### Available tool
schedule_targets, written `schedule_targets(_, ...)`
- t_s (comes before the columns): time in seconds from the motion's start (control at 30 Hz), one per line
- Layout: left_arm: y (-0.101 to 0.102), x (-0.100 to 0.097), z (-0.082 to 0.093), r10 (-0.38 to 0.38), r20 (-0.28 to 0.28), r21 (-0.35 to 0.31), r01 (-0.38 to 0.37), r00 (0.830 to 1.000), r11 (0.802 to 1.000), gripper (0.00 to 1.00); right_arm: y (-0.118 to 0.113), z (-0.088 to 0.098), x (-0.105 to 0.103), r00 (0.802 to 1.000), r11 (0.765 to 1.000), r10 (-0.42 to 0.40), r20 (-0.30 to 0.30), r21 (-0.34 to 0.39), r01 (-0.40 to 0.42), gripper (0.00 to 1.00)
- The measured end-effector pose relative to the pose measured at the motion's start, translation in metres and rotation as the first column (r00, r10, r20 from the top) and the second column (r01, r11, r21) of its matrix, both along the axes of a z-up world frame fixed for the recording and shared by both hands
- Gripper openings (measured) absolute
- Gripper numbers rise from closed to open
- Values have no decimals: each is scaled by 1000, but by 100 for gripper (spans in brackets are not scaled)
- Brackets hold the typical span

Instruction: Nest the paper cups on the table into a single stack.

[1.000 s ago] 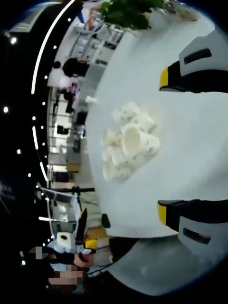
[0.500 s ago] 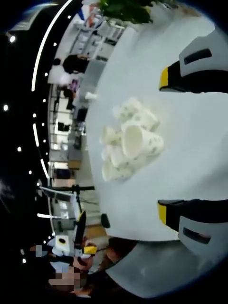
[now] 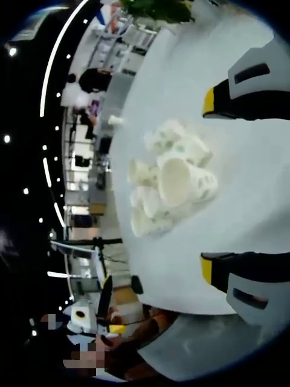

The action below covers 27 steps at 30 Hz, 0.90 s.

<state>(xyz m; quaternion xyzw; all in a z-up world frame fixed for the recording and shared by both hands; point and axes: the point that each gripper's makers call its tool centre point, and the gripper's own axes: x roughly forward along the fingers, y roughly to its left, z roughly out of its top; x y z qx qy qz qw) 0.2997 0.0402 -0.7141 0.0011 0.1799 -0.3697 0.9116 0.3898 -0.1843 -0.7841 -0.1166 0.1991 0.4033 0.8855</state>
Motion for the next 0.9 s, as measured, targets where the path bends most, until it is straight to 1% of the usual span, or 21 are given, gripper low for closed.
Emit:
schedule_targets(0.13,-1,1,0,4,-3,-10,-4,1000,1000,99,7,-3,3,1000,1000,7,2,1,-7,88)
schedule_targets(0.2,-1,2,1,0,5,-6,0,1000,1000,99,9,-5,5,1000,1000,9,4,1,-9,88)
schedule_targets(0.27,-2,1,1,-1,4,-6,1,1000,1000,99,12,-8,8,1000,1000,8,-3,6,-8,88)
schedule_targets(0.6,-1,-2,-7,-11,-10,-4,11,1000,1000,99,22,-21,20,1000,1000,0,-15,20,1,85)
schedule_targets(0.9,-2,-2,-9,-11,-19,-4,11,1000,1000,99,25,-24,26,1000,1000,-2,-21,26,3,84)
